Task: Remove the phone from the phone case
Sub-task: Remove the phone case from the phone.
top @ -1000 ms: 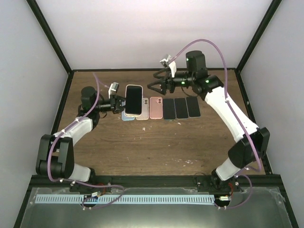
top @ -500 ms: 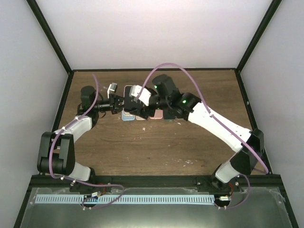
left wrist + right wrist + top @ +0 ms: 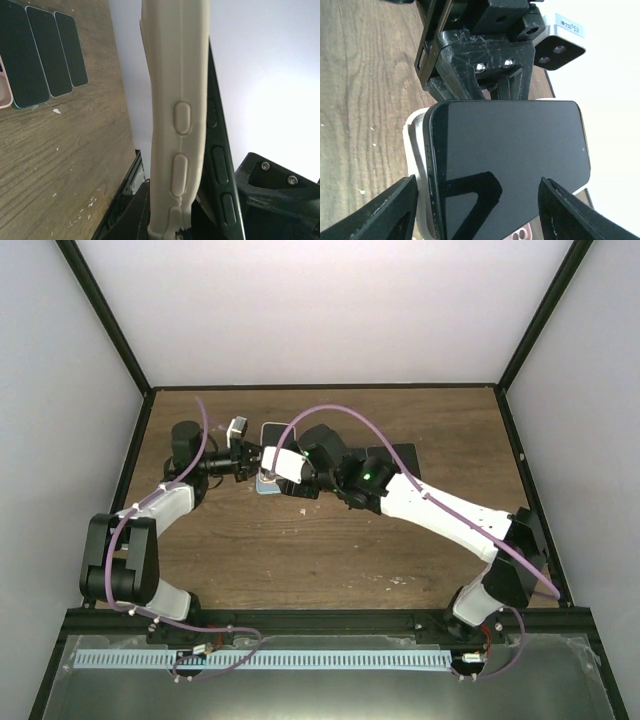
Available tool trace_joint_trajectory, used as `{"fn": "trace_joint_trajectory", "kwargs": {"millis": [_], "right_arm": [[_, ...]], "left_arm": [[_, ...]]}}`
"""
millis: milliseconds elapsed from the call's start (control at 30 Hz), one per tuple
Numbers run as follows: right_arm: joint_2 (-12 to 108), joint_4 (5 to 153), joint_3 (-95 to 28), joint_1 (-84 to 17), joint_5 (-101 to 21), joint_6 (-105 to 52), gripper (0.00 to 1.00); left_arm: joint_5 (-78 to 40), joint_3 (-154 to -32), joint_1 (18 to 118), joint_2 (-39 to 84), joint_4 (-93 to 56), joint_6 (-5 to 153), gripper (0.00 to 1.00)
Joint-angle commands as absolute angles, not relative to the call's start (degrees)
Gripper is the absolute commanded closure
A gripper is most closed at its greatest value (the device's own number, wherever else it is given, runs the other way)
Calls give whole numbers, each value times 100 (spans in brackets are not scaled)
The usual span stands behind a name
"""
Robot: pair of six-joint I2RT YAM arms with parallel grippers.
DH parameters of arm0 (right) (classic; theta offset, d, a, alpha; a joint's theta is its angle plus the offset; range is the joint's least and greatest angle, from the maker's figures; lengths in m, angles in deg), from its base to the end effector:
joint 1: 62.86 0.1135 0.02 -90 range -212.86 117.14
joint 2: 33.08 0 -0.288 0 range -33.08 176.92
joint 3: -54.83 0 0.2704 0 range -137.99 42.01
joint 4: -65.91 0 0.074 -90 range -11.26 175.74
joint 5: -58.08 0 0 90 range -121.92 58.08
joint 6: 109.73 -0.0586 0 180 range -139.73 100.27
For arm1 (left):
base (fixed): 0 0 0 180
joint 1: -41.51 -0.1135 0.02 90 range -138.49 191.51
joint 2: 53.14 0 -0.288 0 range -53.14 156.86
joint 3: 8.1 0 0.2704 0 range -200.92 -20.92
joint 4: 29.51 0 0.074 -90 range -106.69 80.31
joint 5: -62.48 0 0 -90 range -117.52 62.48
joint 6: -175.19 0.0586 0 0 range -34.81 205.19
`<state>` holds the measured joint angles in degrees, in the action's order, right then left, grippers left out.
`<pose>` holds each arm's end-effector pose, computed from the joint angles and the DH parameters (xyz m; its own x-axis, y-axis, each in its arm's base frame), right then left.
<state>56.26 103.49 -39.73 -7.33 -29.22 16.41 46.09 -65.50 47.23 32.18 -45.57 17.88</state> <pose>0.2275 0.3265 0.3551 0.2277 -0.7091 -0.6673 -0.8255 0.2228 -0.5185 0.3168 -0.0882 0.2553 -0.9667 -0.1648 -0.1956 0.1825 0.0911 -0.9790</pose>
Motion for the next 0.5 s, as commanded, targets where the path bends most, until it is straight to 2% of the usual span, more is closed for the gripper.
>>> {"fn": "trace_joint_trajectory", "kwargs": {"millis": [0,233,467], "right_arm": [[5631,9710,-3810,-600,-1988,1980,40],[5672,8975,-3469,-476,-1349,2346,47],[5727,8132,-3032,-310,-781,3028,59]], "left_arm": [[4712,-6775,4696,3246,-4795,1734,100],[4701,-6768,4703,3285,-4759,1785,100],[4705,-6794,4697,3302,-4717,1786,100]]}}
